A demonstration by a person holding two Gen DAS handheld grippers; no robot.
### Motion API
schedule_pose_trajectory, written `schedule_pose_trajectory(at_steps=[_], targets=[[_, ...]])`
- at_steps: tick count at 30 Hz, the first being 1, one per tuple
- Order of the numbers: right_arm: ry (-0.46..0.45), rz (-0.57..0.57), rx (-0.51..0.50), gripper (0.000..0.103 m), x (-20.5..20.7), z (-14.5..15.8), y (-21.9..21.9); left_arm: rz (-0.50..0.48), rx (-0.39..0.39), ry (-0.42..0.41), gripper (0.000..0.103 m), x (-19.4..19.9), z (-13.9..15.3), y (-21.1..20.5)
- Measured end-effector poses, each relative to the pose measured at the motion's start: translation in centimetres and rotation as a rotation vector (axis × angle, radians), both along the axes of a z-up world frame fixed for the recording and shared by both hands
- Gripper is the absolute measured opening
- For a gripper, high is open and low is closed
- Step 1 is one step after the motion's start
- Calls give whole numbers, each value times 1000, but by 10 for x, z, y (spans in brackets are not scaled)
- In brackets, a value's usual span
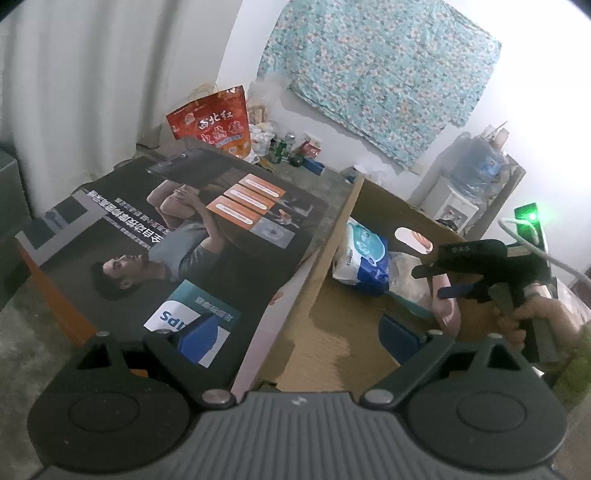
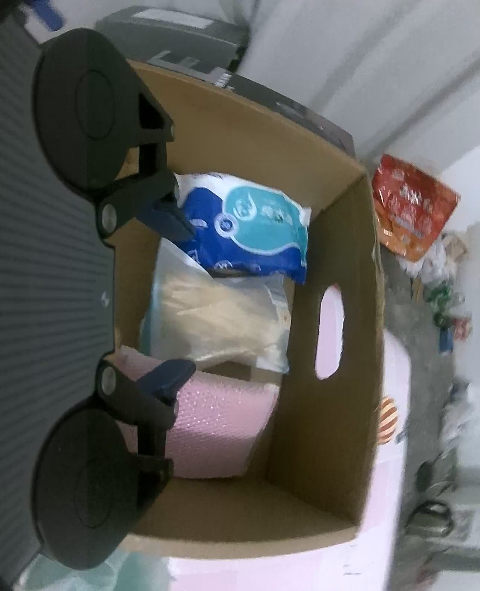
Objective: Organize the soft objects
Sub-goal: 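Move both tools over to the soft items on the bed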
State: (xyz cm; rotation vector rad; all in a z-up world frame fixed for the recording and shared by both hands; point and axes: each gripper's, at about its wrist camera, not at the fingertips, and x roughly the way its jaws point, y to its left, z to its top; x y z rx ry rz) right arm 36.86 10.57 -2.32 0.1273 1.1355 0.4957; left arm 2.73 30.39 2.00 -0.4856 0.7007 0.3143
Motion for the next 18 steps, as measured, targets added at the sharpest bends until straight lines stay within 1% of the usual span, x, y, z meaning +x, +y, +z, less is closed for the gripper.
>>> schedule_pose_trajectory(at_steps=[2,3,5,7,9,11,14,16,17,18], targets=[[22,-30,16,60,8,-6,1,5,1,-1,95,-1,1,2],[15,-43,21,60,9,-7,1,5,2,0,95,-2,2,2],[-15,-41,39,60,7,-2,0,4,3,-1,95,-2,2,3],[-50,-34,89,61,2,10,-5,4,1,-1,95,-2,2,2],[-93,-28,152,61,-6,28,-16,0,1,-5,95,-3,3,2],[-156,-14,213,62,-19,51,-32,-9,4,-19,96,-7,7,2],[-237,-3,301,66,-42,86,-66,-32,14,-40,96,-15,13,-2],[-281,7,360,74,-63,104,-94,-53,19,-57,97,-19,17,-8],[-304,9,381,76,-73,111,-108,-69,21,-73,98,-22,20,-12],[-326,10,397,81,-84,116,-122,-86,24,-88,98,-25,22,-17]])
